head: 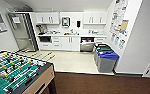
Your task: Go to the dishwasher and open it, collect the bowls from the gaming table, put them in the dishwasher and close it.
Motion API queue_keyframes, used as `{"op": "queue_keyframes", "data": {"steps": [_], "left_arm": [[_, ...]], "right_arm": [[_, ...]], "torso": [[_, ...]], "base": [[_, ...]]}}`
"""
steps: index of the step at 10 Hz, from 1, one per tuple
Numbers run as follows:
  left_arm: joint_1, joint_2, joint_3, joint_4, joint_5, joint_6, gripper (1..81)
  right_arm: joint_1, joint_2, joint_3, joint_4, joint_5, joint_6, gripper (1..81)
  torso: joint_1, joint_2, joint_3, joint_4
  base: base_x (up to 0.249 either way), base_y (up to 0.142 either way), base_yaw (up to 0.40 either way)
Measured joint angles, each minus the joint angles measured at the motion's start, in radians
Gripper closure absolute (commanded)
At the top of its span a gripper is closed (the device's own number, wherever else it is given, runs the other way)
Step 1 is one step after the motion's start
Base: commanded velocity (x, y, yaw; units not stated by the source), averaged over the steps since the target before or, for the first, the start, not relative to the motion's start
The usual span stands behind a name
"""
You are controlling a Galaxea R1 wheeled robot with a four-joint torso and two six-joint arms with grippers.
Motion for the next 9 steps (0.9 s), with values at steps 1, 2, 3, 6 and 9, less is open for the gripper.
{"op": "queue_keyframes", "data": {"steps": [1,2,3,6,9], "left_arm": [[-0.002,0.000,0.000,0.000,0.000,0.000,81.1],[-0.002,0.003,0.000,0.000,0.000,0.000,81.1],[-0.002,0.003,0.000,0.000,0.001,0.000,81.1],[-0.002,-0.003,-0.003,0.000,0.002,0.000,81.1],[-0.003,-0.002,-0.003,0.000,0.002,0.000,81.1]], "right_arm": [[0.000,0.000,0.000,0.000,-0.001,0.000,81.1],[0.000,-0.003,0.000,0.000,-0.001,0.000,81.1],[0.000,-0.001,0.000,0.000,-0.001,0.000,81.1],[0.000,0.001,0.000,0.000,-0.001,0.000,81.1],[0.000,0.001,0.000,0.000,-0.001,0.000,81.1]], "torso": [[0.000,0.000,0.000,0.000],[0.000,0.000,0.000,0.000],[0.000,0.000,0.000,0.000],[0.000,0.000,0.000,0.000],[0.000,0.000,0.000,0.000]], "base": [[0.145,0.000,0.000],[0.145,0.000,0.000],[0.145,0.000,0.000],[0.149,0.000,0.000],[0.158,0.000,0.000]]}}
